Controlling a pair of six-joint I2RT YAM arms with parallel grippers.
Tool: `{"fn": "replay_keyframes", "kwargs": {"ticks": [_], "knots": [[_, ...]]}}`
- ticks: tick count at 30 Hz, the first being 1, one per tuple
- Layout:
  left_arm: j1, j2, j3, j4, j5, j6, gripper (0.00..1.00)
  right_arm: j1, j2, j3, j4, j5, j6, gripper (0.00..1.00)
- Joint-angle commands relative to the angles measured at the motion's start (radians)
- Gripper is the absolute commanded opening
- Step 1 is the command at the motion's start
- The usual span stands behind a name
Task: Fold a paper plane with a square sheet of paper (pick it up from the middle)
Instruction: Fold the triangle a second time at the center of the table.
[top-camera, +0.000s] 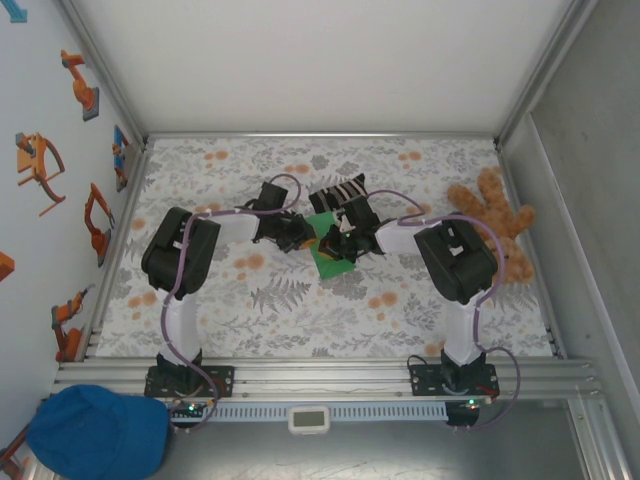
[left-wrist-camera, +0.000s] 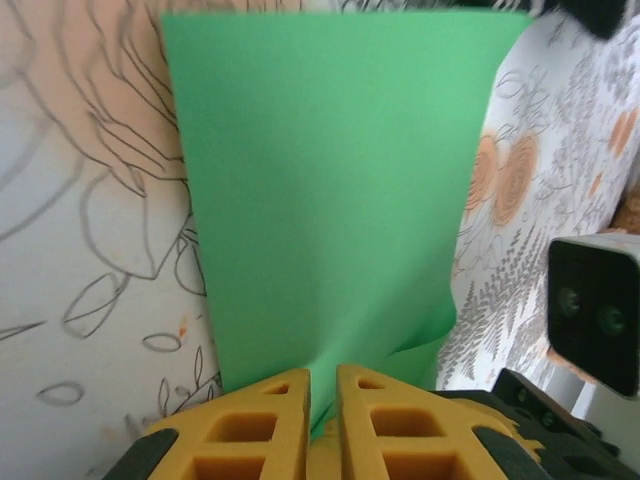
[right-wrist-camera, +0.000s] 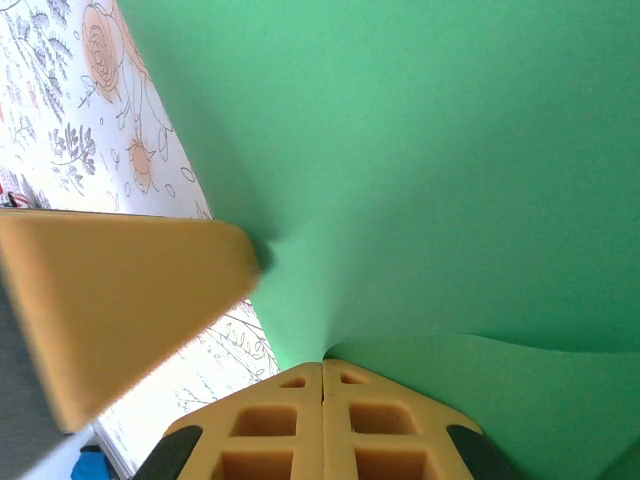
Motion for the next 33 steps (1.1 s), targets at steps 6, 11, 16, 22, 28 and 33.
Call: {"fn": "replay_keyframes", "kwargs": {"ticks": [6,11,16,22,28,33], "knots": [[0.048,-0.173,-0.054,-0.049,-0.070,-0.002,0.16,0.009,0.035,0.014,-0.027,0.008,0.005,0.00],[0.050,-0.189,-0.087,-0.064,-0.082,0.006,0.16,0.009,0.044,0.017,-0.027,-0.004,0.005,0.00],[0.048,-0.208,-0.118,-0.069,-0.094,0.003,0.17,0.009,0.046,0.013,-0.046,0.002,0.001,0.01],[0.049,-0.235,-0.146,-0.074,-0.124,-0.008,0.16,0.009,0.043,0.009,-0.056,0.004,0.001,0.15],[0.043,-0.242,-0.155,-0.073,-0.129,-0.013,0.16,0.009,0.041,0.009,-0.054,0.006,-0.001,0.23],[0.034,-0.237,-0.148,-0.072,-0.126,-0.011,0.16,0.007,0.044,0.006,-0.051,0.002,-0.002,0.27]]}}
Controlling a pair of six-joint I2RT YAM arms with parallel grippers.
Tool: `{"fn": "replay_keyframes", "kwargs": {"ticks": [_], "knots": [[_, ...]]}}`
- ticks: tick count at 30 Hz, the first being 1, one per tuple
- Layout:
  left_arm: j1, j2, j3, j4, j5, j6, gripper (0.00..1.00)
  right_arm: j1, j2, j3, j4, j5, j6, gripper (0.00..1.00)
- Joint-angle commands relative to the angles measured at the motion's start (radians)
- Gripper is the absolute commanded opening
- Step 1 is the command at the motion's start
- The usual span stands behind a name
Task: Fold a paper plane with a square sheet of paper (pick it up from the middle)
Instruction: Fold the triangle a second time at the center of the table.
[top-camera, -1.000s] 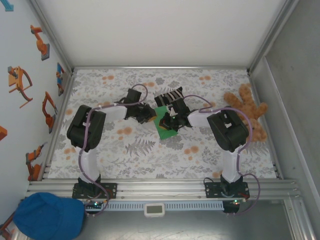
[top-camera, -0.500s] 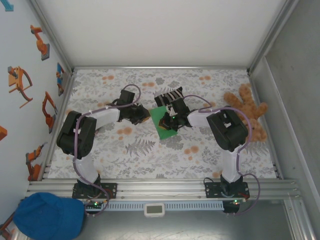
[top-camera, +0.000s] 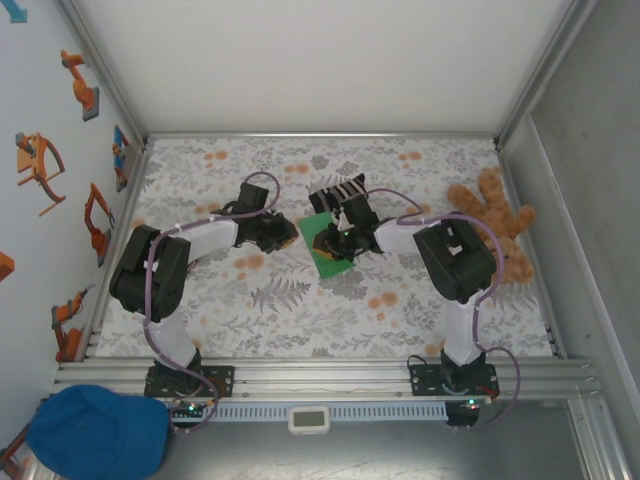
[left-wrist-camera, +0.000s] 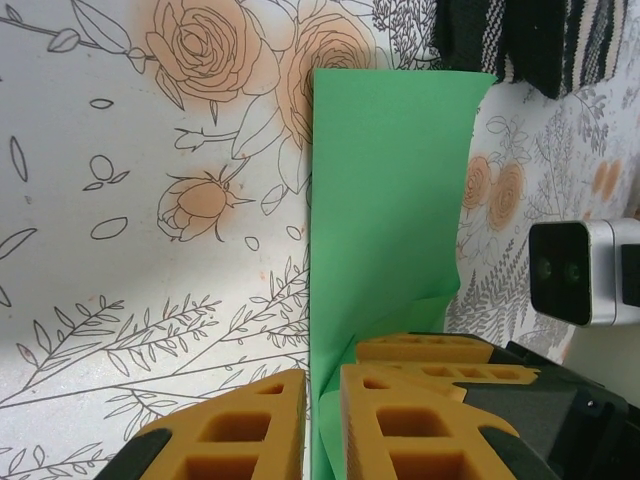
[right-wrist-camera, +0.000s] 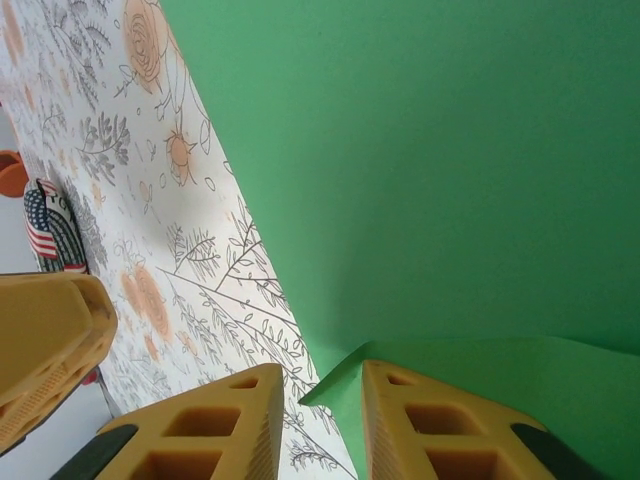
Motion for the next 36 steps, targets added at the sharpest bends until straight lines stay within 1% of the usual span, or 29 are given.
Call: {"fn": "replay_keyframes", "kwargs": {"ticks": [1,6,8,11,13,14,17,20,25,26,30,33,36], "knots": [[-0.009,-0.021,0.001,-0.016,-0.003,-0.006,0.16,0.007,0.035,-0.010,-0.063,0.040,0.000,0.28],[-0.023,-0.012,0.011,-0.019,0.006,-0.004,0.16,0.007,0.034,-0.014,-0.063,0.041,-0.002,0.29],[-0.027,-0.007,0.014,-0.019,0.007,-0.004,0.16,0.006,0.034,-0.015,-0.065,0.046,-0.003,0.28],[-0.037,0.002,0.019,-0.014,0.009,-0.008,0.16,0.007,0.034,-0.017,-0.067,0.050,-0.005,0.19],[-0.042,0.009,0.021,-0.014,0.013,-0.011,0.16,0.007,0.033,-0.018,-0.067,0.049,-0.005,0.08],[-0.044,0.012,0.022,-0.009,0.015,-0.012,0.16,0.007,0.034,-0.018,-0.069,0.051,-0.007,0.06],[-0.053,0.024,0.024,-0.001,0.021,-0.019,0.16,0.007,0.034,-0.019,-0.070,0.052,-0.005,0.06],[-0.061,0.032,0.026,0.005,0.025,-0.023,0.16,0.007,0.032,-0.020,-0.075,0.056,-0.009,0.09],[-0.080,0.050,0.043,0.013,0.039,-0.029,0.16,0.007,0.032,-0.016,-0.093,0.062,-0.021,0.03],[-0.086,0.056,0.050,0.012,0.043,-0.029,0.16,0.007,0.034,-0.017,-0.093,0.062,-0.021,0.00],[-0.105,0.086,0.071,0.010,0.042,-0.030,0.12,0.007,0.036,-0.017,-0.100,0.063,-0.022,0.00],[-0.111,0.105,0.079,0.011,0.035,-0.038,0.05,0.007,0.034,-0.016,-0.102,0.064,-0.022,0.00],[-0.114,0.114,0.084,0.014,0.031,-0.045,0.02,0.007,0.034,-0.016,-0.105,0.066,-0.022,0.00]]}}
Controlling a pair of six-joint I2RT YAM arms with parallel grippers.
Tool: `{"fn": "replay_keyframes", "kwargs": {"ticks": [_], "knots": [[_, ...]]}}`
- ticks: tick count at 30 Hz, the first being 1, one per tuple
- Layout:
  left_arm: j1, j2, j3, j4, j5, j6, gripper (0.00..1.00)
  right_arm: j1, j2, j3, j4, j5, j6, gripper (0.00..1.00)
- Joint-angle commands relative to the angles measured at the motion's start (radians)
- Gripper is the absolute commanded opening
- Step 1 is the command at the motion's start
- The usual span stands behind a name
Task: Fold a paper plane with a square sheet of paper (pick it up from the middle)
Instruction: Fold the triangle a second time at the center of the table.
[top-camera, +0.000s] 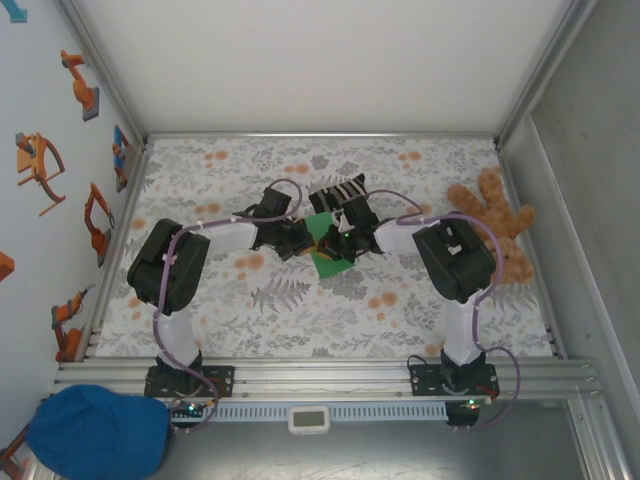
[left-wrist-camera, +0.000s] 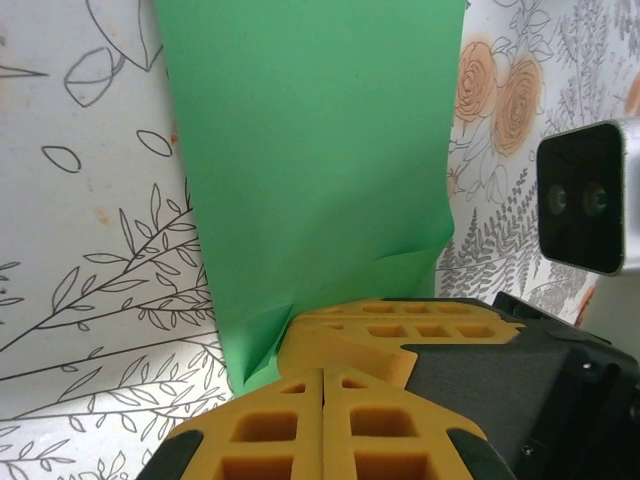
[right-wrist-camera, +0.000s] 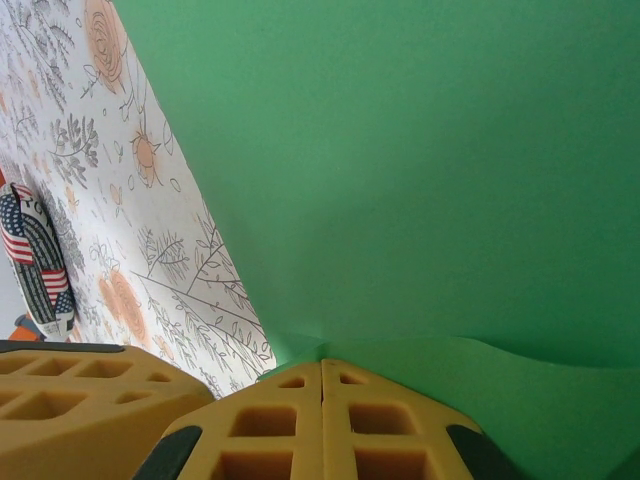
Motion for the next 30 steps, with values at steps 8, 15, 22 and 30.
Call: {"fn": "replay_keyframes", "kwargs": {"ticks": [8,15,22,30], "knots": [[-0.007,0.046,0.030,-0.017,0.002,-0.017,0.00,0.007,0.029,-0.011,-0.083,0.046,-0.012,0.00],[-0.011,0.073,0.045,-0.035,-0.018,-0.012,0.00,0.007,0.029,-0.013,-0.080,0.043,-0.011,0.00],[-0.015,0.077,0.047,-0.098,-0.069,0.011,0.00,0.006,0.024,-0.012,-0.076,0.043,-0.008,0.00],[-0.017,0.074,0.068,-0.136,-0.099,0.036,0.00,0.007,0.023,-0.013,-0.074,0.041,-0.008,0.00]]}}
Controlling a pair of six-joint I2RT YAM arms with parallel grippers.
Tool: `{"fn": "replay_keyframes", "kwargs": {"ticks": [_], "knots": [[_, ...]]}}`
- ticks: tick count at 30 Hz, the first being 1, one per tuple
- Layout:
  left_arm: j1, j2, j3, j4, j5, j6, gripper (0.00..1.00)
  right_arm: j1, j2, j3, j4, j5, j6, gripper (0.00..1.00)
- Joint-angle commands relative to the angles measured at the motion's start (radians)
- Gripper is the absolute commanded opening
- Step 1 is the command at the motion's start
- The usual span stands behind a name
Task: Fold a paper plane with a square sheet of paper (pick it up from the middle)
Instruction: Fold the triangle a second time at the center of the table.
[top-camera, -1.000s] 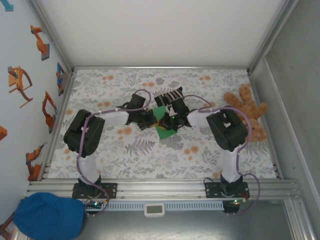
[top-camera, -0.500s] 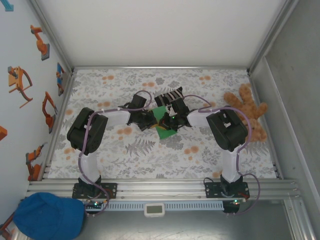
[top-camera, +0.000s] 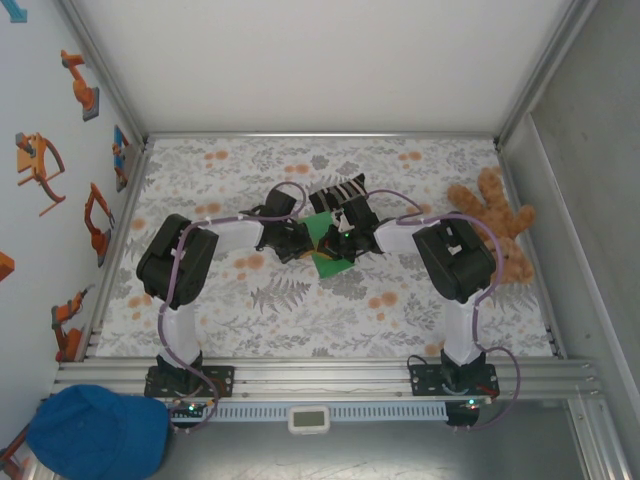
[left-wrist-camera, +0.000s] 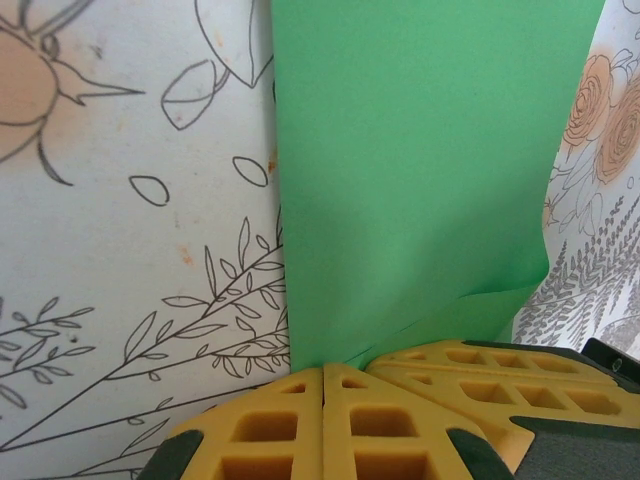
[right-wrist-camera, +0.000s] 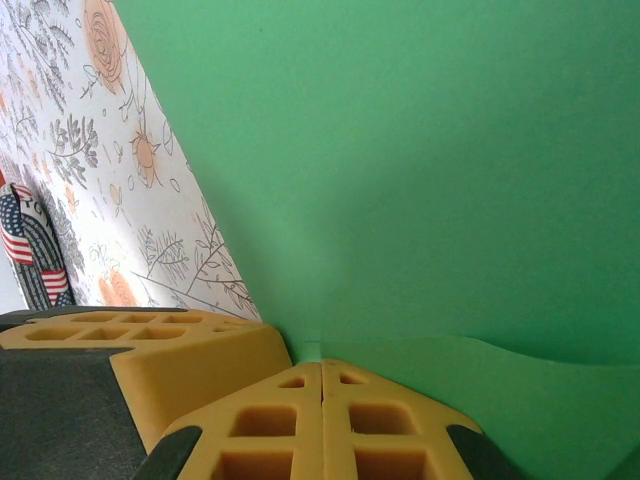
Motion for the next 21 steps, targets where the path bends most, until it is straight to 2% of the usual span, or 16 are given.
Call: {"fn": "replay_keyframes", "kwargs": {"ticks": [1,12,21], "knots": [[-0.004,0.013,0.025,-0.066,-0.027,0.031,0.00,0.006,0.023,-0.014,-0.074,0.040,-0.008,0.00],[-0.008,-0.035,0.084,-0.078,-0.042,0.062,0.00,0.007,0.029,-0.016,-0.070,0.038,-0.008,0.00],[-0.030,0.011,0.063,-0.074,-0.023,0.044,0.00,0.006,0.032,-0.016,-0.063,0.036,-0.004,0.00]]}}
